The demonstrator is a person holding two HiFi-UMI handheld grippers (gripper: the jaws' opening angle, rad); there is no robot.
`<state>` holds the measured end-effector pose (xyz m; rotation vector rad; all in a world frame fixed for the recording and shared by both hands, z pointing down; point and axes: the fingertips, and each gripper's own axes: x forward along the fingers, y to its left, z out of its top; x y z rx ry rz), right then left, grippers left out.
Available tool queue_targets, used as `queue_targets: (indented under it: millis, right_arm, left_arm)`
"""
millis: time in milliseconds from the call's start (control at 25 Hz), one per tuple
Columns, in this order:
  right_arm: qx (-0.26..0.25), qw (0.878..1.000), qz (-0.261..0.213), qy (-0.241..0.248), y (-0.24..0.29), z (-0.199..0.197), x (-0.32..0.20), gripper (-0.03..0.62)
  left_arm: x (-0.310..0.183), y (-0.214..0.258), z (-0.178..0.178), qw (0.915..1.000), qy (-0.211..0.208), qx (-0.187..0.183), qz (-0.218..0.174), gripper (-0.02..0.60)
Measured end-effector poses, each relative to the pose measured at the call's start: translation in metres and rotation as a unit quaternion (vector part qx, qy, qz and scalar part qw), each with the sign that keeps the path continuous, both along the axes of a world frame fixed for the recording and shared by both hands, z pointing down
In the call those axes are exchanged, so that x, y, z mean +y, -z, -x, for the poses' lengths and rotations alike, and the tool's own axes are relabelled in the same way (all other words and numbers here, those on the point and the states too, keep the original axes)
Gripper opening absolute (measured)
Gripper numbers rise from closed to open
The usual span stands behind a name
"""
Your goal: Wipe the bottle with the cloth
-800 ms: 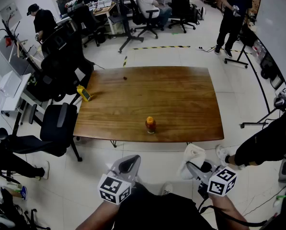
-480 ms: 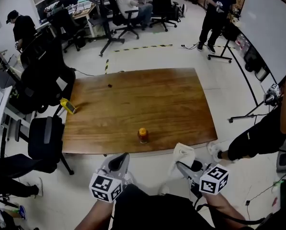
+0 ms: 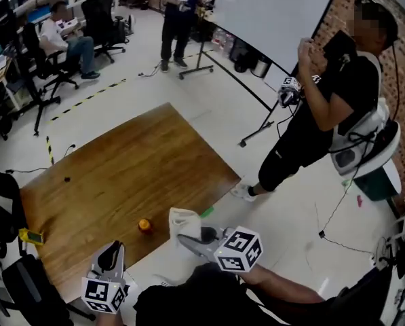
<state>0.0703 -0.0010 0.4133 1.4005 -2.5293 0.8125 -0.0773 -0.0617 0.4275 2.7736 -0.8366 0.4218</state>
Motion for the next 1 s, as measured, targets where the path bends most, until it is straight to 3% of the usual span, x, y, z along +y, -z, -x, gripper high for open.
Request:
queue_targets:
  millis: [160, 320, 480, 640, 760, 880, 1000]
  right_arm:
    - [0.029, 0.999, -0.001, -0.020, 0.018, 0.005, 0.014, 0.072]
    - [0.085, 0.996, -0.014, -0.007, 0.019, 0.000, 0.009, 0.072]
    - [0.137, 0.989, -0.028, 0.052, 0.020, -0.001, -0.012, 0.073]
    - [0.197, 0.971, -0.045, 0.124, 0.018, 0.012, -0.042, 0.072]
    - [0.250, 0.943, -0.057, 0.211, 0.012, 0.039, -0.060, 0.073]
    - [0.325, 0.893, -0.049, 0.307, -0.004, 0.063, -0.064, 0.074]
    - [0.383, 0.844, -0.045, 0.372, -0.021, 0.079, -0.066, 0.074]
  left_arm:
    - [0.009, 0.004, -0.011, 0.9984, -0.056, -0.009, -0.006, 0.081]
    - [0.011, -0.011, -0.034, 0.9934, -0.108, -0.032, -0.021, 0.137]
    - [0.009, -0.026, -0.040, 0.9928, -0.102, -0.053, -0.035, 0.176]
    - [0.003, -0.046, -0.053, 0.9907, -0.118, -0.064, -0.025, 0.237]
    - [0.002, -0.068, -0.071, 0.9849, -0.142, -0.096, -0.030, 0.261]
    - [0.002, -0.086, -0.089, 0.9803, -0.159, -0.114, -0.026, 0.262]
    - [0.001, -0.094, -0.101, 0.9809, -0.163, -0.105, -0.020, 0.268]
